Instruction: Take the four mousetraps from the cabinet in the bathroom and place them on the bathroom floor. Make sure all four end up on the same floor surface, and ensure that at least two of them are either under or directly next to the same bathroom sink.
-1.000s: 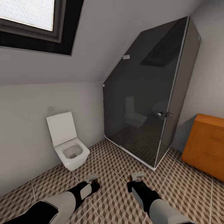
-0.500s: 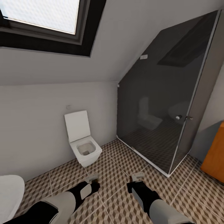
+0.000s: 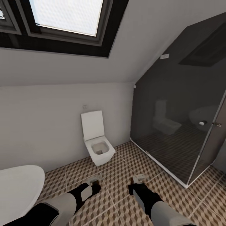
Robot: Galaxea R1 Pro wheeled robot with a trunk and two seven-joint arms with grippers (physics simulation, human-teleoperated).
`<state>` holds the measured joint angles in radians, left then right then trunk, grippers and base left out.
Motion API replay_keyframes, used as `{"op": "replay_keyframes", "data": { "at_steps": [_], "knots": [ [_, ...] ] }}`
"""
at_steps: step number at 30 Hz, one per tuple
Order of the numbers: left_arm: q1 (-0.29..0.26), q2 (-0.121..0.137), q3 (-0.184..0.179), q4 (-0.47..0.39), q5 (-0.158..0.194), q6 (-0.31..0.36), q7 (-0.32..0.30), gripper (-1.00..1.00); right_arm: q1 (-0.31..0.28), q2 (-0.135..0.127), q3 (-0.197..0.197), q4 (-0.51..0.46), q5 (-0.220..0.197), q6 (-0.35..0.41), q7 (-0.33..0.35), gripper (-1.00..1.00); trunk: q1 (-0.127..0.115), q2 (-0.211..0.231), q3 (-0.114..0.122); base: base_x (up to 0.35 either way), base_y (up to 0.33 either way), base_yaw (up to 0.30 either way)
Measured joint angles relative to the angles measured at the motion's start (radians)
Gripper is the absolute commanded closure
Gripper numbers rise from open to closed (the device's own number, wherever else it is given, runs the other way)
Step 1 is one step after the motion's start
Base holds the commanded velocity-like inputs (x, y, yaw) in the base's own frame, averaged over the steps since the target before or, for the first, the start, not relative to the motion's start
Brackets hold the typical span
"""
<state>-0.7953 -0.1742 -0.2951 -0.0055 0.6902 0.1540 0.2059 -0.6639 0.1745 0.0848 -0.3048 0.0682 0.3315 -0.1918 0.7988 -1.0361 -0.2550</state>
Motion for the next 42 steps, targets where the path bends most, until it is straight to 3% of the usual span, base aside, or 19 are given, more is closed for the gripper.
{"op": "replay_keyframes", "data": {
  "at_steps": [42],
  "knots": [
    [0.0, 0.0, 0.001, 0.0, 0.0, 0.0, 0.0, 1.0, 0.0, 0.0, 0.0, 0.002, 0.0, 0.001, 0.0, 1.0, 0.0, 0.0, 0.0, 0.0, 0.0, 0.246]
  ]
}}
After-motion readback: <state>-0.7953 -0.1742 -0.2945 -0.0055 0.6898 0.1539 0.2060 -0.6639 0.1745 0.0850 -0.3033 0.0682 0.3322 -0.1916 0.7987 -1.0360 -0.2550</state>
